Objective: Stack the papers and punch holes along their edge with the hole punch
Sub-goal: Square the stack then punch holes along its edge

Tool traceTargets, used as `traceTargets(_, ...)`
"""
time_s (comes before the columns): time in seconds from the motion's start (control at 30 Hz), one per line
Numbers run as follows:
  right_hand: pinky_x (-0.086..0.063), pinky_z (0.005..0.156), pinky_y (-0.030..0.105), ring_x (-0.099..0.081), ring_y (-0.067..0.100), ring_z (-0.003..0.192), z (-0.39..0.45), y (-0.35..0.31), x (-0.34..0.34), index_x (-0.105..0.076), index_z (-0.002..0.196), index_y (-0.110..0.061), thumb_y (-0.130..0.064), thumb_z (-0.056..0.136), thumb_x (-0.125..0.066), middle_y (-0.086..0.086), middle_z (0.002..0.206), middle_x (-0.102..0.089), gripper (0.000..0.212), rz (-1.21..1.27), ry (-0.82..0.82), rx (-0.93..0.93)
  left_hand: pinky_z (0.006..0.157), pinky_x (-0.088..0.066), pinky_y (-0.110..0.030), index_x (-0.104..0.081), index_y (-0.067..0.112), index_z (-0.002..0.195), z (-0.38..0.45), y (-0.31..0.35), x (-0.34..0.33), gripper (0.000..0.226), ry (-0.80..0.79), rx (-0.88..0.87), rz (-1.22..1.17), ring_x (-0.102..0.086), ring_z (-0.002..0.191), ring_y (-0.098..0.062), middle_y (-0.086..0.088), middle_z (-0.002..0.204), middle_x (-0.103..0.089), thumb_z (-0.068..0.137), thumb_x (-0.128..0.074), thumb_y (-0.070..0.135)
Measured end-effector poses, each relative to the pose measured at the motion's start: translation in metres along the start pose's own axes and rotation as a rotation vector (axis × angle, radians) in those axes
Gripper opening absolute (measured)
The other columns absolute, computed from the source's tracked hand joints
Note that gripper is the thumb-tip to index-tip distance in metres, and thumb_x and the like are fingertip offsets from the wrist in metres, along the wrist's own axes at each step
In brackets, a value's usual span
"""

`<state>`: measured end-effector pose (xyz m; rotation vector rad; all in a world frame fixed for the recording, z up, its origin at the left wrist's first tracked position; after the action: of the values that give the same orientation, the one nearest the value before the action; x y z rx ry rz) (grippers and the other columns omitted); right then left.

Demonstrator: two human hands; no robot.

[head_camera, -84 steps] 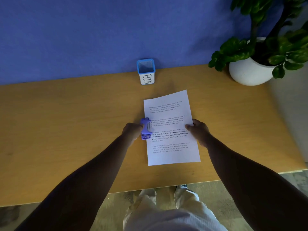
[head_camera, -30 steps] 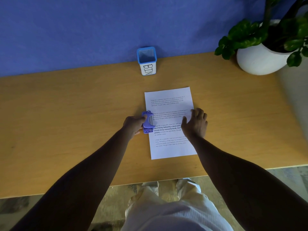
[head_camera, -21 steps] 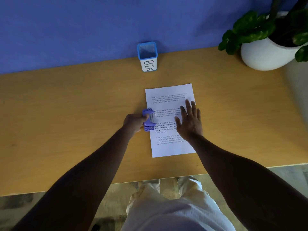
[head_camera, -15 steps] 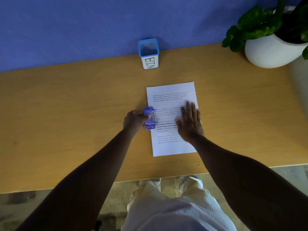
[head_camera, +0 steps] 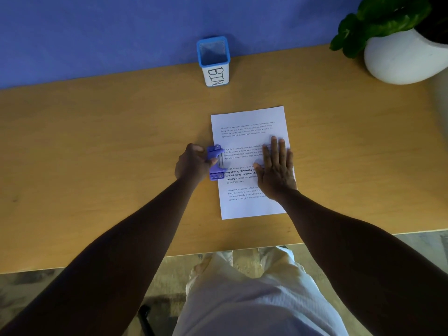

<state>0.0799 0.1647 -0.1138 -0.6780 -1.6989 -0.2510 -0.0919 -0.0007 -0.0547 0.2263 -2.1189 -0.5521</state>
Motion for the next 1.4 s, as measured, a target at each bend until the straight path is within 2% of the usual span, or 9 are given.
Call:
traceTargets(0.17,-0.001,0.121,0.054,0.017,0.033,0.149,0.0,0.0,0.0,0.003,0.156,-0.01,-0.045,0.102,-0.02,0.015,0.163,0.017,0.068,-0.015,-0.008,-0.007,0.088,-0.055,-0.042,-0.057,0.02,0.118,0.003,-0.002,0.0,0.051,-0.064,0.019,-0.005,-0.071,0.095,-0.026,-0.001,0.106,-0.074,0.078,-0.078,0.045)
traceTargets(0.43,0.002,0.122,0.053,0.018,0.034,0.149,-0.001,-0.007,0.006,0.001,0.156,-0.009,-0.044,0.102,-0.02,0.015,0.162,0.018,0.067,-0.007,-0.04,-0.04,0.088,-0.055,-0.039,-0.066,0.023,0.115,0.004,0.002,0.007,0.05,-0.064,0.035,0.048,-0.07,0.097,-0.018,0.003,0.104,-0.075,0.075,-0.078,0.05)
traceTargets(0.67,0.0,0.122,0.05,0.017,0.031,0.15,0.0,-0.007,0.018,-0.002,0.157,-0.013,-0.05,0.102,-0.026,0.012,0.163,0.017,0.07,-0.001,-0.084,-0.048,0.081,-0.057,-0.038,-0.07,0.018,0.101,-0.003,0.009,0.01,0.044,-0.017,-0.002,0.121,-0.069,0.095,-0.025,-0.002,0.101,-0.075,0.073,-0.08,0.051)
traceTargets(0.87,-0.001,0.123,0.049,0.014,0.031,0.15,0.001,-0.008,0.031,-0.006,0.156,-0.014,-0.05,0.102,-0.031,0.013,0.164,0.014,0.071,-0.006,-0.117,-0.046,0.084,-0.057,-0.038,-0.068,0.021,0.116,-0.007,0.012,0.013,0.053,-0.052,0.065,0.062,-0.071,0.096,-0.025,-0.004,0.105,-0.075,0.072,-0.082,0.048)
traceTargets(1.03,-0.001,0.123,0.05,0.016,0.034,0.149,0.002,-0.01,0.038,-0.006,0.156,-0.013,-0.05,0.101,-0.036,0.014,0.163,0.017,0.073,0.014,-0.164,-0.037,0.08,-0.057,-0.035,-0.065,0.024,0.092,-0.01,0.018,0.012,0.03,-0.08,0.104,0.021,-0.071,0.089,-0.025,-0.004,0.097,-0.075,0.076,-0.08,0.044)
traceTargets(1.13,0.001,0.122,0.05,0.017,0.033,0.149,0.001,-0.01,0.039,-0.007,0.156,-0.015,-0.05,0.1,-0.036,0.014,0.162,0.02,0.072,0.03,-0.204,-0.026,0.071,-0.051,-0.03,-0.069,0.015,0.108,-0.011,0.019,0.01,0.044,-0.074,0.121,0.052,-0.069,0.088,-0.024,-0.006,0.105,-0.074,0.077,-0.077,0.045)
traceTargets(1.23,0.0,0.123,0.05,0.015,0.031,0.15,-0.001,-0.009,0.041,-0.007,0.156,-0.014,-0.05,0.1,-0.035,0.012,0.163,0.017,0.072,0.065,-0.204,-0.013,0.067,-0.043,-0.029,-0.065,0.01,0.118,-0.015,0.016,0.009,0.065,-0.064,0.14,0.076,-0.058,0.081,-0.02,-0.007,0.11,-0.071,0.074,-0.076,0.058)
traceTargets(1.33,-0.001,0.123,0.047,0.011,0.029,0.151,-0.003,-0.005,0.044,-0.008,0.156,-0.013,-0.049,0.1,-0.036,0.012,0.164,0.012,0.072,0.122,-0.185,-0.041,0.055,-0.041,-0.027,-0.066,0.007,0.105,-0.024,0.011,0.008,0.075,-0.119,0.208,0.091,-0.062,0.072,-0.019,-0.007,0.098,-0.074,0.068,-0.072,0.072)
traceTargets(1.4,-0.004,0.123,0.046,0.008,0.029,0.151,-0.005,-0.003,0.047,-0.012,0.156,-0.012,-0.047,0.1,-0.038,0.012,0.164,0.008,0.071,0.159,-0.169,-0.066,0.047,-0.038,-0.024,-0.063,0.006,0.087,-0.034,0.006,0.006,0.079,-0.16,0.272,0.104,-0.06,0.056,-0.016,-0.008,0.077,-0.073,0.061,-0.071,0.08)
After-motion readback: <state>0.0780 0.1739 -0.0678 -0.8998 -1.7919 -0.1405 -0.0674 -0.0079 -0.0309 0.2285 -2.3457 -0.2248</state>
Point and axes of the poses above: each hand's wrist, its own z-axis towards the middle knuckle, its own x-axis out of the back of the hand, y = z × x, the point moved 3 cm from there along z, towards the middle knuckle
